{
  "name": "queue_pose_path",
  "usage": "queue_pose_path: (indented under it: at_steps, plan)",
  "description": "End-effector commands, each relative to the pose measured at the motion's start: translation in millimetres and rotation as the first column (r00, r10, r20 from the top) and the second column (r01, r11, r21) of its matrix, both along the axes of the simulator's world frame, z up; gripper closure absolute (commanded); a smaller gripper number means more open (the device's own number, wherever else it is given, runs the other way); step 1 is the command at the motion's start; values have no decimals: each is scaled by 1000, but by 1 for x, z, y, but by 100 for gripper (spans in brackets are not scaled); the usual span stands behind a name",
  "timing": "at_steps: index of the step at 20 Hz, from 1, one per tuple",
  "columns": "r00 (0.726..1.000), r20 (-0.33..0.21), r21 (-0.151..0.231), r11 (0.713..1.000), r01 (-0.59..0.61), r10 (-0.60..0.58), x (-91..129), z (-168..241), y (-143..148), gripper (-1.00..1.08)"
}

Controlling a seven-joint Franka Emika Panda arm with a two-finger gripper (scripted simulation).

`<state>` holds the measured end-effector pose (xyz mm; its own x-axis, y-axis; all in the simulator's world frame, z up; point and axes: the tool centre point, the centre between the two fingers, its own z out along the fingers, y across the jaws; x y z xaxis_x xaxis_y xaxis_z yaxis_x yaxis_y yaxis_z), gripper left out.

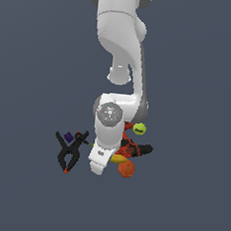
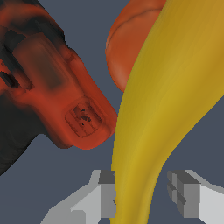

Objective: Pick up a designated object from a clutter of objects.

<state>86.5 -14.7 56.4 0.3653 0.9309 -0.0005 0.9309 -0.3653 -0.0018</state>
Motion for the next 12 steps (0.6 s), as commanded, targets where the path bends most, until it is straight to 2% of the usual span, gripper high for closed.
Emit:
queue_pose_path:
  at_steps: [1, 12]
  plan:
    - [1000, 2, 0, 1000, 0, 0, 0, 4, 0, 108]
    - [1000, 2, -1, 1000, 0, 0, -16, 54, 3, 108]
